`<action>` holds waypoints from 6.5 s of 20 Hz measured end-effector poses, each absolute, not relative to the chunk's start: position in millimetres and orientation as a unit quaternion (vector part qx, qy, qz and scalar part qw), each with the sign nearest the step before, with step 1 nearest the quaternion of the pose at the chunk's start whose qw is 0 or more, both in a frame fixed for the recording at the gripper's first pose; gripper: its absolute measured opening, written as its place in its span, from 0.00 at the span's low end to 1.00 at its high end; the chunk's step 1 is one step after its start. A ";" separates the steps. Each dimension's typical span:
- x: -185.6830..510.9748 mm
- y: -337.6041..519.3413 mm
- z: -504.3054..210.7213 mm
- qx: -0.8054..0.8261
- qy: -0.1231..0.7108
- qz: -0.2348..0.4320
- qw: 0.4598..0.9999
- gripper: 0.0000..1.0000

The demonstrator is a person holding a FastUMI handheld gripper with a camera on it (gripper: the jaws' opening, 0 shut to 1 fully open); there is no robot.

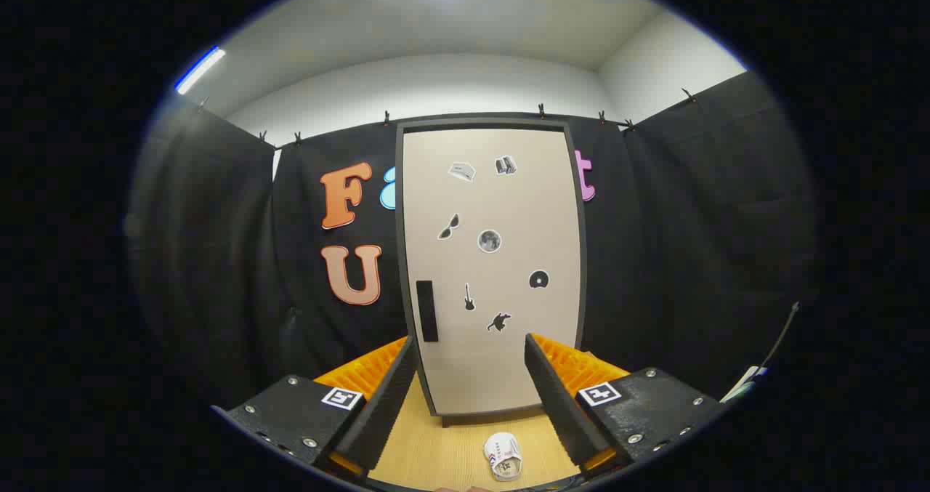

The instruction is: Open the shoe cabinet door, grab the shoes and put them into the shoe cabinet, then close the shoe cabinet door.

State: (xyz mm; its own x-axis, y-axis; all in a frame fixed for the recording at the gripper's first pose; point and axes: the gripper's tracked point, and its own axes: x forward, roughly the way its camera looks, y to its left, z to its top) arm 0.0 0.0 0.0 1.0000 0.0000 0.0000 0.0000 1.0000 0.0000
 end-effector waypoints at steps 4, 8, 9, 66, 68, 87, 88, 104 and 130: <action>7.1 8.1 -0.9 -0.010 0.000 0.002 1.000 0.93; 12.5 15.8 -1.9 -0.010 0.000 0.003 1.000 0.93; 14.8 17.6 -2.9 -0.010 0.000 0.001 1.000 0.93; 276.1 85.7 -82.0 -0.012 0.039 0.027 0.999 0.22; 269.6 83.6 -81.7 -0.007 0.041 0.026 0.999 0.22; 223.4 46.5 -81.6 0.005 0.041 -0.059 0.997 0.22; 222.3 43.7 -81.5 0.004 0.041 -0.065 0.997 0.22; 203.3 14.8 -78.8 0.009 0.041 -0.050 0.998 0.17; 192.6 -45.3 -76.6 0.043 0.031 -0.069 0.996 0.07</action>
State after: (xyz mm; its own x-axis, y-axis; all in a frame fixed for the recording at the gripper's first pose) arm 192.6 -45.3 -76.6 0.9887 -0.1341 -0.0673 0.1394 0.9868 0.0820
